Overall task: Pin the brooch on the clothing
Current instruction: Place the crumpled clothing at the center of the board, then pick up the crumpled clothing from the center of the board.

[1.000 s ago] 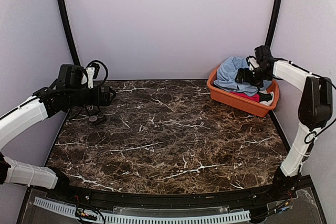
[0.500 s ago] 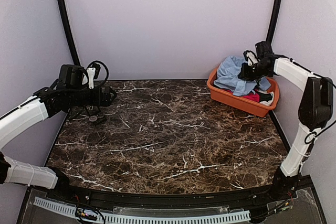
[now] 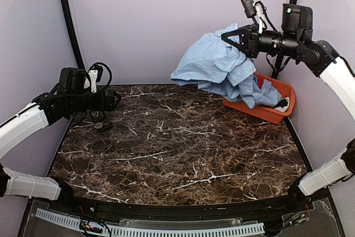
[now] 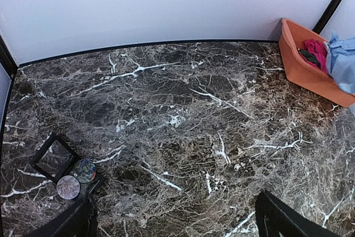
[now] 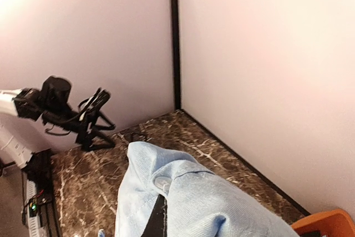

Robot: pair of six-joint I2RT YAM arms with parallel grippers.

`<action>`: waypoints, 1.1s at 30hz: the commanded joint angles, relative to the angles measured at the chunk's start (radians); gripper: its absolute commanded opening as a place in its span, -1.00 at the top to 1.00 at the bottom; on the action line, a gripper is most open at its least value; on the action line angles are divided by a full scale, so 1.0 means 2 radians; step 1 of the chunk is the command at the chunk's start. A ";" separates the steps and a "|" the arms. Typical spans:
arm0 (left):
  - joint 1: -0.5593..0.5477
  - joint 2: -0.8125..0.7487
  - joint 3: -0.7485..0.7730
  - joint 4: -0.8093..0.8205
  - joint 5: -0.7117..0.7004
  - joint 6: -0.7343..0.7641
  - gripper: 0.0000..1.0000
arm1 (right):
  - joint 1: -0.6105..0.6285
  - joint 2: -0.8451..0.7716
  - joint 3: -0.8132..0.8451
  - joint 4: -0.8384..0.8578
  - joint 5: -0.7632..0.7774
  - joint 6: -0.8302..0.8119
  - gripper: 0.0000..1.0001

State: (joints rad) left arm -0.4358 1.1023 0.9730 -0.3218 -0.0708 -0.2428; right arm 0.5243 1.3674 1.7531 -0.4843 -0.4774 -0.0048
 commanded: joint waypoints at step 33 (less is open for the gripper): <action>-0.001 0.005 -0.008 0.026 0.098 0.012 -0.97 | -0.001 0.033 -0.153 -0.017 0.378 0.046 -0.97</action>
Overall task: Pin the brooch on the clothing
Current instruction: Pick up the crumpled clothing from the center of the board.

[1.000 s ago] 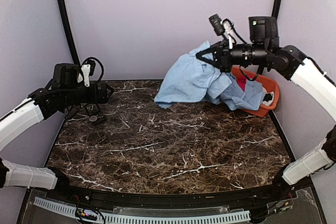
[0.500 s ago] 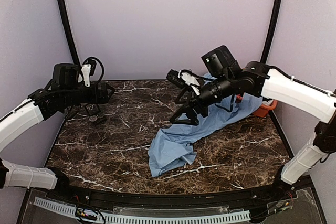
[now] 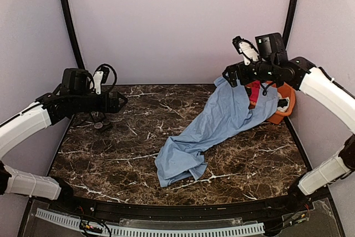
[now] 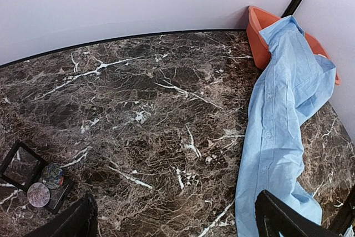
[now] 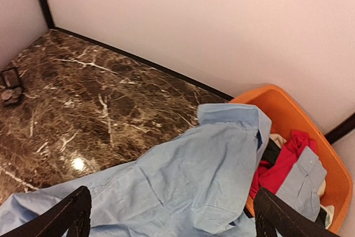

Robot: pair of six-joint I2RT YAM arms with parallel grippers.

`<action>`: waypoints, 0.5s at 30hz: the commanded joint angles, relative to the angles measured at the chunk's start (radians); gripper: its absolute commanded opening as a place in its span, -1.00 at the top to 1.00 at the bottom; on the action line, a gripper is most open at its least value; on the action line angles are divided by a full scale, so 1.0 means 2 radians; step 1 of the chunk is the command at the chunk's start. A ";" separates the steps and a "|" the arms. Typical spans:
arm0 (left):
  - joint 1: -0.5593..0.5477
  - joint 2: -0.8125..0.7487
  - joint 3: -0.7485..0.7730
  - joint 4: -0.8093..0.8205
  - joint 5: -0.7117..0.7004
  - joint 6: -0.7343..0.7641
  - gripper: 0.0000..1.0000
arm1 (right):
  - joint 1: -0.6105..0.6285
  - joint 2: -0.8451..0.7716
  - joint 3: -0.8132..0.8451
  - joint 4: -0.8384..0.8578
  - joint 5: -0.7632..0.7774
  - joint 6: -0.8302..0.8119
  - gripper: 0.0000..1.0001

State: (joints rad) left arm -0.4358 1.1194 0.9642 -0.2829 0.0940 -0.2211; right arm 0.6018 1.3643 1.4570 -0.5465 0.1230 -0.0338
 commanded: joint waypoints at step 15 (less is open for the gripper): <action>-0.001 -0.011 -0.013 0.009 0.007 0.004 -0.97 | -0.175 0.201 0.047 0.017 -0.081 0.096 -0.76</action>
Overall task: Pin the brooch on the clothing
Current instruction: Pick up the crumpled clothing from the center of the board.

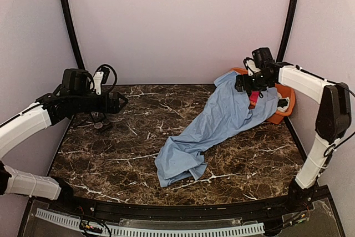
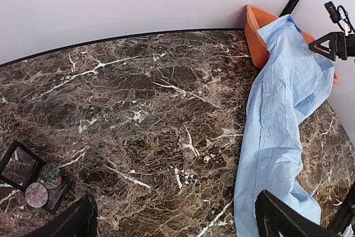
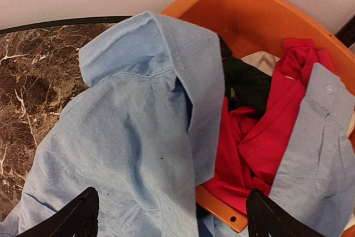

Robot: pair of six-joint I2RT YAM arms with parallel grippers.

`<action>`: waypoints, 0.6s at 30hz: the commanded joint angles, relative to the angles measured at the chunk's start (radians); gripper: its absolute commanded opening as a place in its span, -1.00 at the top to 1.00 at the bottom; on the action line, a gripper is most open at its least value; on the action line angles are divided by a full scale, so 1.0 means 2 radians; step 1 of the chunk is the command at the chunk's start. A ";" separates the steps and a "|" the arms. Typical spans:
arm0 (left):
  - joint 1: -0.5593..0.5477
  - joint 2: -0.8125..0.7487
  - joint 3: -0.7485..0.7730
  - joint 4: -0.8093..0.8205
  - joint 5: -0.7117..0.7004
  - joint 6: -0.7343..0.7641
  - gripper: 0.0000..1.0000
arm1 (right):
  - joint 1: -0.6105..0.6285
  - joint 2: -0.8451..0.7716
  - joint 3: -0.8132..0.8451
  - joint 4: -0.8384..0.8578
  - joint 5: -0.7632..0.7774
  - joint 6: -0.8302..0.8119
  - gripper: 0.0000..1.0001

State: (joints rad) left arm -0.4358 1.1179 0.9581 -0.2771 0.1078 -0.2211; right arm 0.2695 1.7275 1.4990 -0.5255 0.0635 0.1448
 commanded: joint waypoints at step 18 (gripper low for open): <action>-0.001 0.000 -0.011 0.008 0.000 0.003 -0.98 | -0.035 0.090 0.075 0.016 -0.174 -0.014 -0.13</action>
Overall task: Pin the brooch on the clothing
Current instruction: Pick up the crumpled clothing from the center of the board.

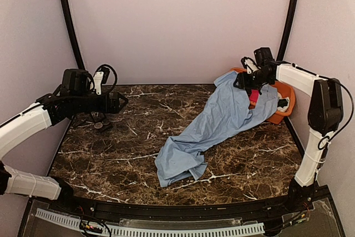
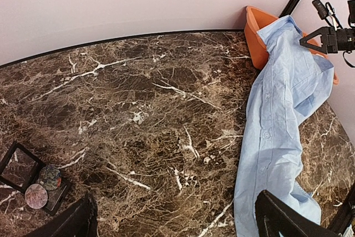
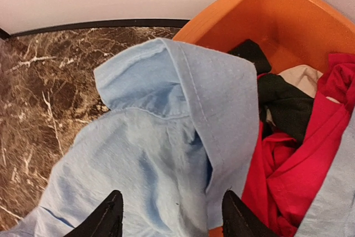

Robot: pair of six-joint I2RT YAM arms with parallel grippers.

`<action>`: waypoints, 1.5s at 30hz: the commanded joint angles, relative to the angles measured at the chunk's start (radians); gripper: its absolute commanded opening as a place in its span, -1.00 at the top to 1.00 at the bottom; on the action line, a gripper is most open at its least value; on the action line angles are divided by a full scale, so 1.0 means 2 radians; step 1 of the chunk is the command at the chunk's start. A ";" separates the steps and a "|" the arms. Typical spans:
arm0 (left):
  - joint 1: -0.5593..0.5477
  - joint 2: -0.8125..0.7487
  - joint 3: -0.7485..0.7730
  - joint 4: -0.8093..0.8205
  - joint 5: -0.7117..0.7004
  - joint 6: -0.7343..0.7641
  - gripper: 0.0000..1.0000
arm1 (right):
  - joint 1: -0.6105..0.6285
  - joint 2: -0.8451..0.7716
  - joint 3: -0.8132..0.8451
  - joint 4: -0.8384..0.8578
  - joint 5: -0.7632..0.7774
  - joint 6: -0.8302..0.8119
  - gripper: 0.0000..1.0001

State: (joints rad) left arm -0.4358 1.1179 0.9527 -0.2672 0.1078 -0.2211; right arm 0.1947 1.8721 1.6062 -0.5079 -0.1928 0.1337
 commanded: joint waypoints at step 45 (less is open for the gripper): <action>0.016 0.027 0.052 0.044 0.054 0.043 -0.97 | 0.201 -0.216 -0.050 -0.243 0.222 -0.169 1.00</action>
State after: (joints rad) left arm -0.4061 1.1126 0.9699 -0.1928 0.0933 -0.1696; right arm 0.5957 1.3918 1.5627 -0.8913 0.0734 -0.2695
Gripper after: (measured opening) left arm 0.987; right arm 0.005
